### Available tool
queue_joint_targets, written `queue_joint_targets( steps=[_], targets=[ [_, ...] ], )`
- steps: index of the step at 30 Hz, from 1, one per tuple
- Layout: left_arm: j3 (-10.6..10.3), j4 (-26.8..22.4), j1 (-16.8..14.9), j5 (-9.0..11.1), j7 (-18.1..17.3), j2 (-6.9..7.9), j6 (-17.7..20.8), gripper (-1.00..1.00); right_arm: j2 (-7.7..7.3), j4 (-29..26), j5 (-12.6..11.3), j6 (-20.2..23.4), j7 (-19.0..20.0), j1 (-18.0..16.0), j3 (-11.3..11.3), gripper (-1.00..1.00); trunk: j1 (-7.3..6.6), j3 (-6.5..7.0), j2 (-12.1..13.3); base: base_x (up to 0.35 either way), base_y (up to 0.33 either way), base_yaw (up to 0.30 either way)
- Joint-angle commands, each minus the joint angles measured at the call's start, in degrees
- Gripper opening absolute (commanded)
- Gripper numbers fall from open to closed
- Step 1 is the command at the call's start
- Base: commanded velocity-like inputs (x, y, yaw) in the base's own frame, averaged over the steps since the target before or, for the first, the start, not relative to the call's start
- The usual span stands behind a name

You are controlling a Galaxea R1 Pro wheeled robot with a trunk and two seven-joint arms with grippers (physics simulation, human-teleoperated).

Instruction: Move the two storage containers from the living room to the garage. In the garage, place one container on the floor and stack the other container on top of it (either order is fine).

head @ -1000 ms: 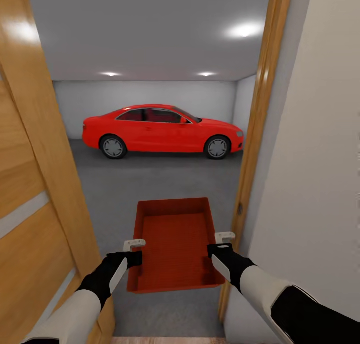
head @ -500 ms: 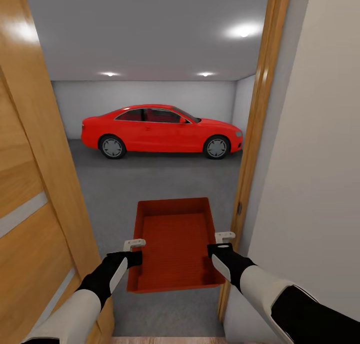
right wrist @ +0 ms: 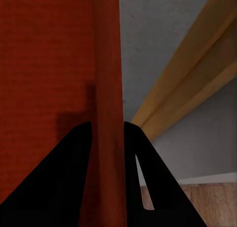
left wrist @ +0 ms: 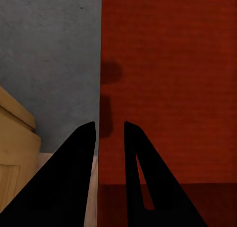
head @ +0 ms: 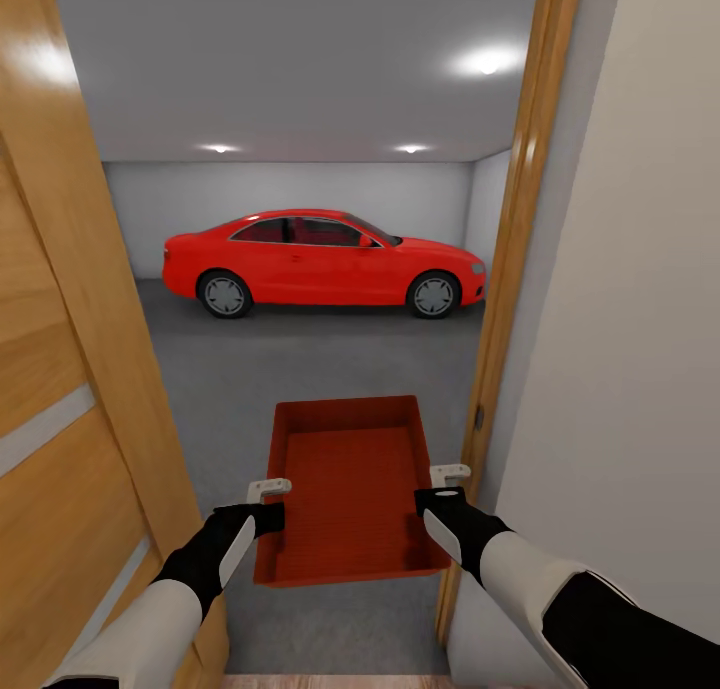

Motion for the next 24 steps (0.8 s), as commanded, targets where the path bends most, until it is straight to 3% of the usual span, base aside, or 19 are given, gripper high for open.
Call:
queue_joint_targets(
  steps=[1, 9, 24],
  targets=[
    [0.18, -0.04, 0.00, -1.12, 2.56, -0.06, 0.40, -1.00, 0.29, -0.29, -0.75, 0.32, -0.36, -0.01, 1.42, -1.00, 0.02, -0.02, -0.05, 0.000, 0.006, 0.000],
    [0.18, -0.04, 0.00, -1.12, 2.55, -0.06, 0.40, -1.00, 0.29, -0.29, -0.74, 0.32, -0.36, -0.01, 1.41, -1.00, 0.02, -0.02, -0.05, 0.064, 0.142, 0.000],
    [0.18, -0.04, 0.00, -1.20, 2.56, -0.06, 0.40, -1.00, 0.29, -0.29, -0.74, 0.32, -0.36, -0.01, 1.44, -1.00, 0.02, -0.02, -0.05, 0.026, 0.050, 0.000]
  ],
)
